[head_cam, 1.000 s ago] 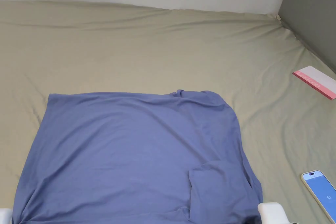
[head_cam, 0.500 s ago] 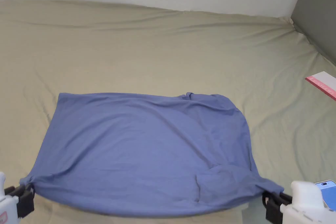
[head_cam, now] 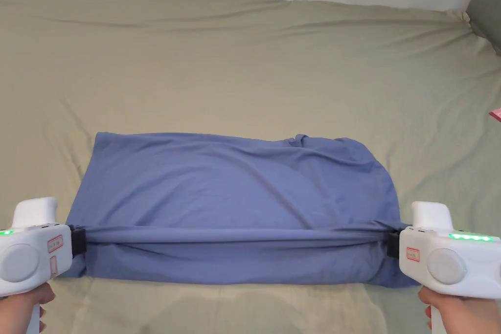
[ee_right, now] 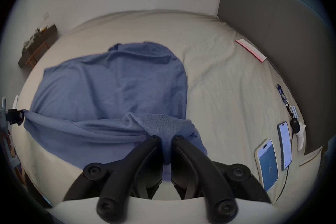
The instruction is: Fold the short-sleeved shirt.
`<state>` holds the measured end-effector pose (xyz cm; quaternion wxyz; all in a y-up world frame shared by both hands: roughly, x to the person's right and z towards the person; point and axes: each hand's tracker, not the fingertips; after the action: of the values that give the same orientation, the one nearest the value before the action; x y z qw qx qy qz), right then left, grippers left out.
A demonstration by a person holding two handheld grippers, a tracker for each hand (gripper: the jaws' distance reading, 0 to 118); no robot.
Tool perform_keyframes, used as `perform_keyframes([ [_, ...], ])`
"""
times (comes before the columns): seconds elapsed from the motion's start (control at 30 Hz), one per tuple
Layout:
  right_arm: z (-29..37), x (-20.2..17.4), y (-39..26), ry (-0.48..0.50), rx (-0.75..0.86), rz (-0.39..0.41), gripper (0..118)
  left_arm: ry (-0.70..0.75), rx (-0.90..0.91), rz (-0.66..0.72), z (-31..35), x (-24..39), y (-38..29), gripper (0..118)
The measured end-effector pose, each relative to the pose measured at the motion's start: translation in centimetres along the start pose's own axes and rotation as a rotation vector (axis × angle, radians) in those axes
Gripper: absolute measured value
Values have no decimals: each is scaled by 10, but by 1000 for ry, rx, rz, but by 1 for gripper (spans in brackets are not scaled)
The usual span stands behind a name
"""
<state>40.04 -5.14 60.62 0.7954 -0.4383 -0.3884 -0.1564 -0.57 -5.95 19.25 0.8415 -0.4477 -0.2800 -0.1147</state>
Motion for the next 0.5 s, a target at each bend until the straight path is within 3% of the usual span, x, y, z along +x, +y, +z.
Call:
perform_keyframes([
  [0.27,-47,-2,3,-26,-83,45,12,27,-76,-68,-42,11,13,8],
  [0.3,-49,-2,5,-40,-77,45,17,27,-74,-68,-41,11,16,8],
  [0.33,-49,-1,7,-61,-65,43,39,29,-64,-62,-39,11,18,14],
  [0.37,-46,3,13,-103,-39,37,62,46,-35,-50,-36,11,21,29],
  [0.4,-38,7,19,-133,-4,19,85,69,3,-53,-27,13,27,55],
  [0.43,-27,10,27,-144,51,5,100,76,48,-78,-17,15,36,99],
  [0.47,-14,12,35,-134,109,-1,100,70,92,-87,-5,14,43,118],
  [0.5,4,15,44,-119,157,2,100,44,176,-90,22,18,50,115],
])
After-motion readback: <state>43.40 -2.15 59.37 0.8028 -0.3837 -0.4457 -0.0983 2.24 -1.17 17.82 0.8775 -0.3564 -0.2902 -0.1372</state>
